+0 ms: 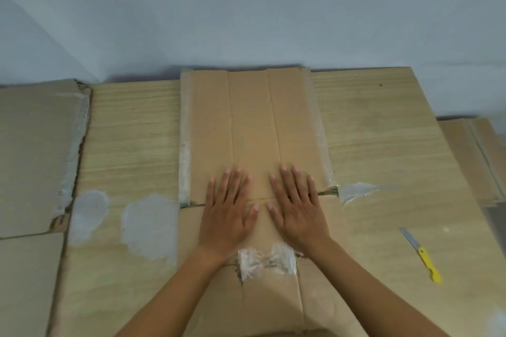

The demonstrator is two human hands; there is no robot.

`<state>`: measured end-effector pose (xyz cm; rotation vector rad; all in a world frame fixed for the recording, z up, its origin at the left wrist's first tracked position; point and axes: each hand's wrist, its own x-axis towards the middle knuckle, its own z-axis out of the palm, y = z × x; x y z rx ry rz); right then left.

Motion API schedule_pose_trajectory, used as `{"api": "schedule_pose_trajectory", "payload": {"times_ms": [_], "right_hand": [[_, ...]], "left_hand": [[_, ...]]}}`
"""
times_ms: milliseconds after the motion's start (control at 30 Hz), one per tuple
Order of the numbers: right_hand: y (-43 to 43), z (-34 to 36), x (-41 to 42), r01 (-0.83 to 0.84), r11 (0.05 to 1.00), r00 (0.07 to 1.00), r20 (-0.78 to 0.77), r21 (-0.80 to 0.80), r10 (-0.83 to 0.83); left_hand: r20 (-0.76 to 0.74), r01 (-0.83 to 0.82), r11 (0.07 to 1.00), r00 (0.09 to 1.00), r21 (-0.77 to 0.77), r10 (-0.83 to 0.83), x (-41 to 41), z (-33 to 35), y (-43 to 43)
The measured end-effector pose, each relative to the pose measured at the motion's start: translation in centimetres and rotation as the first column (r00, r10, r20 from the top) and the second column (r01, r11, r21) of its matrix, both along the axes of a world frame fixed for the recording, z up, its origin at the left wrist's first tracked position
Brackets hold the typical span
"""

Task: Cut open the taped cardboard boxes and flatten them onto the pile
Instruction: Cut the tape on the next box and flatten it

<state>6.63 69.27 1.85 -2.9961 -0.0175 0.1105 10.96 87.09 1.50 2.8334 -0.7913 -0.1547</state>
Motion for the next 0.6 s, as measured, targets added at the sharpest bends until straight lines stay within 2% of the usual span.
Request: {"api": "schedule_pose_trajectory", "payload": {"times_ms": [167, 267, 333, 433, 500, 600], "right_hand": [[0.3, 0.4, -0.1, 0.040, 0.999, 0.995, -0.088, -0.012, -0.041], [0.6, 1.0, -1.1, 0.073, 0.997, 0.990, -0.120, -0.023, -0.075], [1.3, 1.2, -3.5, 0.098, 0.995, 0.991, -0.087, -0.003, -0.098], [2.1, 0.5, -7.8, 0.070, 0.997, 0.996, -0.054, 0.036, -0.068], [2.3, 0.7, -8.9, 0.076, 0.996, 0.997, -0.030, 0.045, -0.075], [2.4, 0.8, -8.6, 0.087, 0.996, 0.996, -0.038, 0.025, -0.086]], "left_hand": [[-0.041, -0.020, 0.999, 0.999, 0.036, 0.022, -0.2, 0.4, 0.1], [-0.072, -0.031, 1.000, 0.997, 0.002, 0.031, -0.9, 1.1, 0.7], [-0.103, -0.045, 0.999, 0.994, -0.022, 0.043, -3.0, 1.1, 1.3], [-0.078, 0.019, 1.000, 0.997, 0.008, -0.018, -7.5, 0.8, 2.5], [-0.072, -0.009, 0.999, 0.997, 0.046, 0.013, -9.1, 0.5, 2.8], [-0.062, -0.056, 0.998, 0.996, 0.018, 0.057, -9.0, 0.6, 2.7]]}}
